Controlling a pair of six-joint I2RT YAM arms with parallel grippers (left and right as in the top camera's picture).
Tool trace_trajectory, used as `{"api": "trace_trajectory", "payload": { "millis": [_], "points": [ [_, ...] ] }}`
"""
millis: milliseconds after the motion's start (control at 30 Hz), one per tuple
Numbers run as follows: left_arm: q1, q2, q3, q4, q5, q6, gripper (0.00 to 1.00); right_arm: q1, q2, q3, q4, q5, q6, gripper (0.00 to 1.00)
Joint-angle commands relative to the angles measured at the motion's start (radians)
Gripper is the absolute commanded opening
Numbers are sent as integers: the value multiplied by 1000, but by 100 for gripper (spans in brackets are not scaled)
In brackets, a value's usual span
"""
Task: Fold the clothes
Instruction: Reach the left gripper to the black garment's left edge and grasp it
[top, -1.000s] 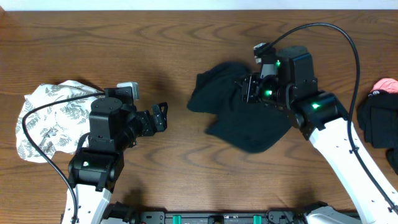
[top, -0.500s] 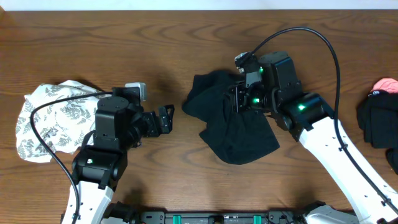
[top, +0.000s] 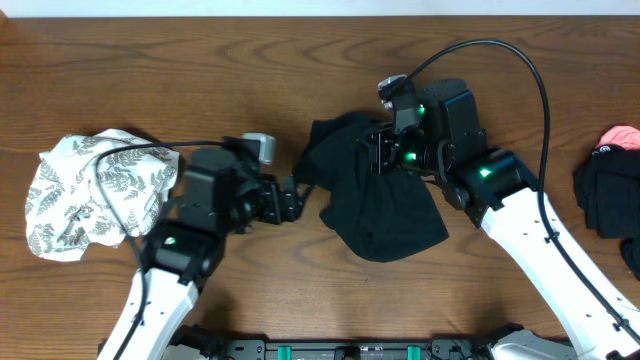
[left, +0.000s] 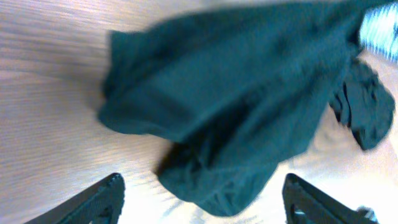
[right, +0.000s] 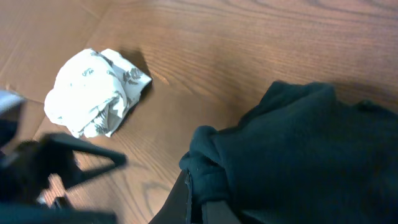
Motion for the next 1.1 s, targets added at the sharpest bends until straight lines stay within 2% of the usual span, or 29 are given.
{"api": "trace_trajectory", "payload": {
  "millis": [0, 167, 233, 433, 733, 833, 933, 1067],
  "points": [
    [-67, 47, 23, 52, 25, 28, 80, 11, -3, -1, 22, 7, 46, 1],
    [-141, 108, 23, 167, 0, 53, 82, 12, -3, -1, 29, 6, 70, 1],
    [-170, 133, 23, 178, -60, 56, 82, 14, -3, -1, 29, -2, 69, 1],
    [-261, 193, 23, 195, -211, 166, 82, 21, -3, -1, 34, -16, 69, 1],
    [-369, 211, 23, 201, -512, 190, 82, 25, -3, -1, 53, -48, 77, 1],
    [-381, 235, 23, 214, -570, 190, 81, 25, -3, -1, 56, -64, 85, 1],
    [-380, 259, 23, 246, -570, 190, 75, 26, -3, -1, 55, -73, 85, 1],
    [-380, 266, 23, 295, -614, 190, 56, 27, -3, -1, 55, -72, 85, 1]
  ]
}}
